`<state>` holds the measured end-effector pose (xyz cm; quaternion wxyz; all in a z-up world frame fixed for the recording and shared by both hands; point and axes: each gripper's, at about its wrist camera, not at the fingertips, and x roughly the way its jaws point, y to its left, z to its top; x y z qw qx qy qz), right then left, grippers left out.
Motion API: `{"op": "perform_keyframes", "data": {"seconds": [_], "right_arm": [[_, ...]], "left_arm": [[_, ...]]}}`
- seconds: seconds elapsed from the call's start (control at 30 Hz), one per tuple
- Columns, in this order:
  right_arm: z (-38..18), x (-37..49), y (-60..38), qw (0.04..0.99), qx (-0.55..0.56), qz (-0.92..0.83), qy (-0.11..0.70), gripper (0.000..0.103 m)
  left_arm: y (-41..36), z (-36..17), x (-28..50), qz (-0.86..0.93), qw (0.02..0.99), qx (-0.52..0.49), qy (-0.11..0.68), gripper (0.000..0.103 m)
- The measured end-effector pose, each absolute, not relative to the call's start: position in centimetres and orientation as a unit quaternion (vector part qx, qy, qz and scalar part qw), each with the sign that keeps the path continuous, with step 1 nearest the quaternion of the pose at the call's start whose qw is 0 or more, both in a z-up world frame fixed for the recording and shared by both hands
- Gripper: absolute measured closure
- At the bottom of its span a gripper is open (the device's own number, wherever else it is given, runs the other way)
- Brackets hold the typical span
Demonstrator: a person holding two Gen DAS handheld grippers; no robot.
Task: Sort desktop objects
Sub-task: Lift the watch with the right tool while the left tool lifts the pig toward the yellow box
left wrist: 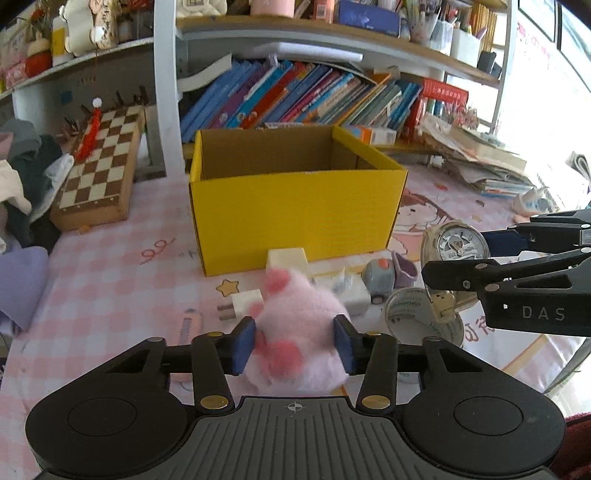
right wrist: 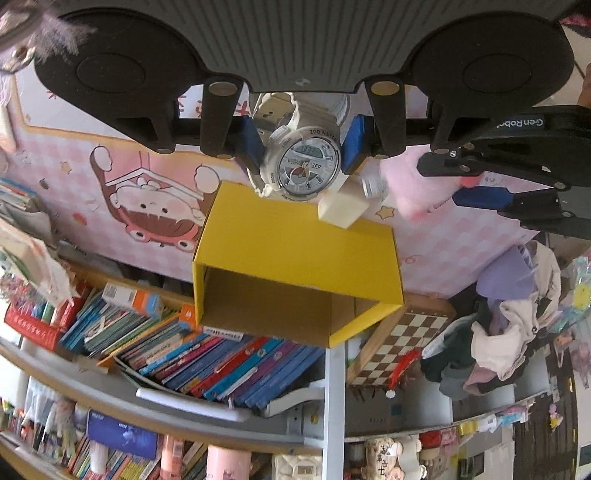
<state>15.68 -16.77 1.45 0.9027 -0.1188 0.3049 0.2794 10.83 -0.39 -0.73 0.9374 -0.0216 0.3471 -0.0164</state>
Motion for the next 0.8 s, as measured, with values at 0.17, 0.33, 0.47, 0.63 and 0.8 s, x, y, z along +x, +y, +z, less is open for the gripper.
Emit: {"op": "perform_keyframes", "data": {"seconds": [0.17,0.33,0.47,0.63,0.8], "right_arm": [[1.4,15.2,-16.6,0.903,-0.127,0.272,0.308,0.060],[0.3,15.2,-16.4,0.893,-0.132,0.261,0.343,0.060],[-0.3,15.3,-16.5,0.887,-0.132,0.259,0.359,0.060],[-0.8,15.3,-16.4,0.880,-0.135,0.262,0.373,0.060],[-0.8,15.5,-16.3,0.878,-0.135,0.264,0.375,0.060]], "left_arm": [[0.0,-0.6,10.5,-0.020,0.940,-0.019,0.340,0.095],[0.3,-1.2,10.3,-0.023,0.935,-0.024,0.353,0.095],[0.1,-1.4,9.9,-0.025,0.934,-0.023,0.355,0.091],[-0.2,-1.7,9.7,-0.023,0.930,-0.019,0.366,0.050],[-0.7,-1.5,9.2,-0.023,0.933,-0.011,0.358,0.028]]}}
